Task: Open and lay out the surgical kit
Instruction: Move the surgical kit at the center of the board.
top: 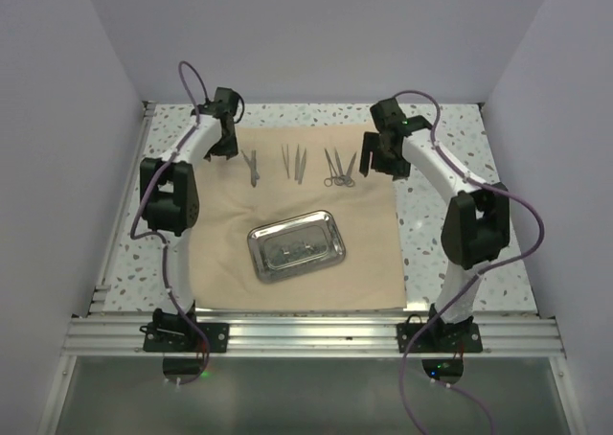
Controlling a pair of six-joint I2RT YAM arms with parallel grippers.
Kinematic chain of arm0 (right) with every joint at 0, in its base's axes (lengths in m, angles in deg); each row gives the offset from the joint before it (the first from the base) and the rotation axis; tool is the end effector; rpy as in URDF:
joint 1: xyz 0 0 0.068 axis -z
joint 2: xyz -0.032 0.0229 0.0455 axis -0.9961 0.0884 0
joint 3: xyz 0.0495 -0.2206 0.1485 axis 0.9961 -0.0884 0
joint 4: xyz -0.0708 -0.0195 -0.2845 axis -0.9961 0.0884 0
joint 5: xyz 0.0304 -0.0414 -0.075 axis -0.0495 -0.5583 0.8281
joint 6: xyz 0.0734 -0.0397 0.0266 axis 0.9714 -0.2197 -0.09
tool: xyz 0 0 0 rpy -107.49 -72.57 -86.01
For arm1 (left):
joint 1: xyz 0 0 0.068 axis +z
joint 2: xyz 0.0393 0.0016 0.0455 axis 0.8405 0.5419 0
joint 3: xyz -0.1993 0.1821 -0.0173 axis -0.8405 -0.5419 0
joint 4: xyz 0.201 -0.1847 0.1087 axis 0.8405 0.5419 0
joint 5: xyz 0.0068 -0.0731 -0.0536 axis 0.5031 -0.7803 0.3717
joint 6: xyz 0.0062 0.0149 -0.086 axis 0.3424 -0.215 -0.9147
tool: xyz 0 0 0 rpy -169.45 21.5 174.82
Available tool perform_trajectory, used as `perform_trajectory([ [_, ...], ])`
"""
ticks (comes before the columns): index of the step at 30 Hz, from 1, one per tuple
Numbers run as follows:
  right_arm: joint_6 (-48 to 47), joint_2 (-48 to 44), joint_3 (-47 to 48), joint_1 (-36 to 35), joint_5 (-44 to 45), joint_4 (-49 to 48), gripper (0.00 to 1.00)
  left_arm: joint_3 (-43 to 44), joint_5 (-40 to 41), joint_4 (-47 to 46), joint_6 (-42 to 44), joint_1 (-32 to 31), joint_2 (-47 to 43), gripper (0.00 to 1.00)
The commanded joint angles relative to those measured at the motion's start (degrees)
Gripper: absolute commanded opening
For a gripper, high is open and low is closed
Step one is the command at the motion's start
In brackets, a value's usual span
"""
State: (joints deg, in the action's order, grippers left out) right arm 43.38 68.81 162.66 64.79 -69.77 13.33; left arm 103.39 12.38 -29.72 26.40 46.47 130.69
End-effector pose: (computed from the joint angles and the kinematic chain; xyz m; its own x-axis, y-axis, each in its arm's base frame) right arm 0.4076 0.1336 0.2249 -0.8819 0.1399 -0.4501 0.1421 0.9894 0.0291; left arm 0.5179 -0.0681 0.1653 -0.8397 -0.1893 -0.5090 -0.3131 0.9345 0.1690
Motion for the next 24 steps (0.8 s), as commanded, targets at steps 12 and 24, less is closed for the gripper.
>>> perform_trajectory([
  [12, -0.29, 33.16, 30.59, 6.87, 0.79, 3.23, 0.67, 8.72, -2.99, -1.68, 1.48, 7.20, 11.71, 0.41],
  [24, 0.94, 50.32, 48.43, 10.47, -0.17, 5.95, 0.00, 20.32, -7.38, -3.09, 4.29, 10.63, 24.10, 0.00],
])
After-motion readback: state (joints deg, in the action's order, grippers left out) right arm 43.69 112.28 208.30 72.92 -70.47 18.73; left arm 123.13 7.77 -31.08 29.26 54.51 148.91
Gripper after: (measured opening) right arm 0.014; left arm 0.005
